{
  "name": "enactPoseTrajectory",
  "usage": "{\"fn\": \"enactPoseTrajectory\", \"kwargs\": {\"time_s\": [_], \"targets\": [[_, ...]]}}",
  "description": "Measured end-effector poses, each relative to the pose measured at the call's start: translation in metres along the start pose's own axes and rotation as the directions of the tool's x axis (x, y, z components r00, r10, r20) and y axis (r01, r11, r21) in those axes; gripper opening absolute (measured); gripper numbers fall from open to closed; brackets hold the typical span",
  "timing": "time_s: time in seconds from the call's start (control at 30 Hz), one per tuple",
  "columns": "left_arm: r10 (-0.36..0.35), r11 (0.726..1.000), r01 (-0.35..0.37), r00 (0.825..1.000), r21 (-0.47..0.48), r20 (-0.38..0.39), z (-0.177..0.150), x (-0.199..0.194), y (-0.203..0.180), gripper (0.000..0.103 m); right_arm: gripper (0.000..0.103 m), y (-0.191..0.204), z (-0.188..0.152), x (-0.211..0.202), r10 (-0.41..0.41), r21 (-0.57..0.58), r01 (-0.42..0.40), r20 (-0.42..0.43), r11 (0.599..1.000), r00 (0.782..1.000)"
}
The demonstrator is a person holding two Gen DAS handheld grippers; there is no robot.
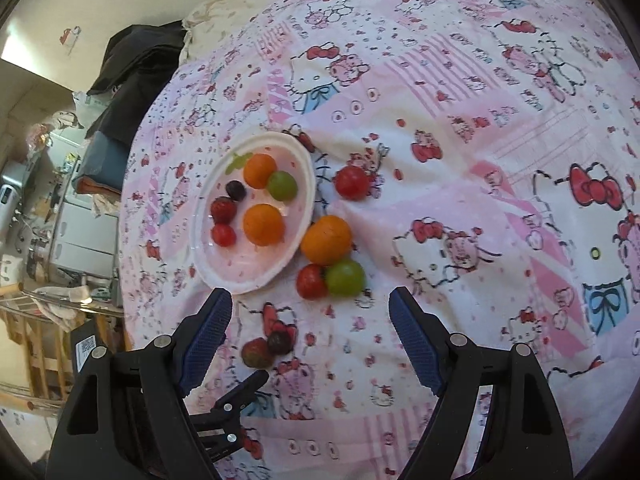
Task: Organize fruits
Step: 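Grasp a strawberry with the left gripper while the right gripper moves toward a lime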
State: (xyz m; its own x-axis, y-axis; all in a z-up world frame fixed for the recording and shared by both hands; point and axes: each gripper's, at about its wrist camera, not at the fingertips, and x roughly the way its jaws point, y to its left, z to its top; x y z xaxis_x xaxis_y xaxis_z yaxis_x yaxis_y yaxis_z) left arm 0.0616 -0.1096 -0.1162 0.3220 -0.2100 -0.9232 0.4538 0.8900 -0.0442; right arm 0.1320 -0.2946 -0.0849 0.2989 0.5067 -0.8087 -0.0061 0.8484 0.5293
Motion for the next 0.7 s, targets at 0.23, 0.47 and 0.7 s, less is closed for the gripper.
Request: {"fn": "enactPoseTrajectory", "kwargs": {"time_s": [0.23, 0.47, 0.7], "targets": [[-0.028, 0.998, 0.030, 0.999, 0.062, -0.023, 0.000, 0.017, 0.004, 0.047, 0.083, -0.007, 0.003, -0.004, 0.017, 0.026, -0.017, 0.011, 1.000, 1.000], [-0.015, 0.991, 0.017, 1.000, 0.131, -0.015, 0.004, 0.027, -0.007, 0.029, 0.083, -0.007, 0.005, -0.005, 0.022, 0.026, -0.022, 0.007, 0.999, 1.000], [-0.025, 0.994, 0.025, 1.000, 0.110, -0.001, 0.003, 0.020, -0.002, 0.027, 0.083, -0.006, 0.006, -0.003, 0.027, 0.032, -0.027, 0.004, 0.999, 1.000]]}}
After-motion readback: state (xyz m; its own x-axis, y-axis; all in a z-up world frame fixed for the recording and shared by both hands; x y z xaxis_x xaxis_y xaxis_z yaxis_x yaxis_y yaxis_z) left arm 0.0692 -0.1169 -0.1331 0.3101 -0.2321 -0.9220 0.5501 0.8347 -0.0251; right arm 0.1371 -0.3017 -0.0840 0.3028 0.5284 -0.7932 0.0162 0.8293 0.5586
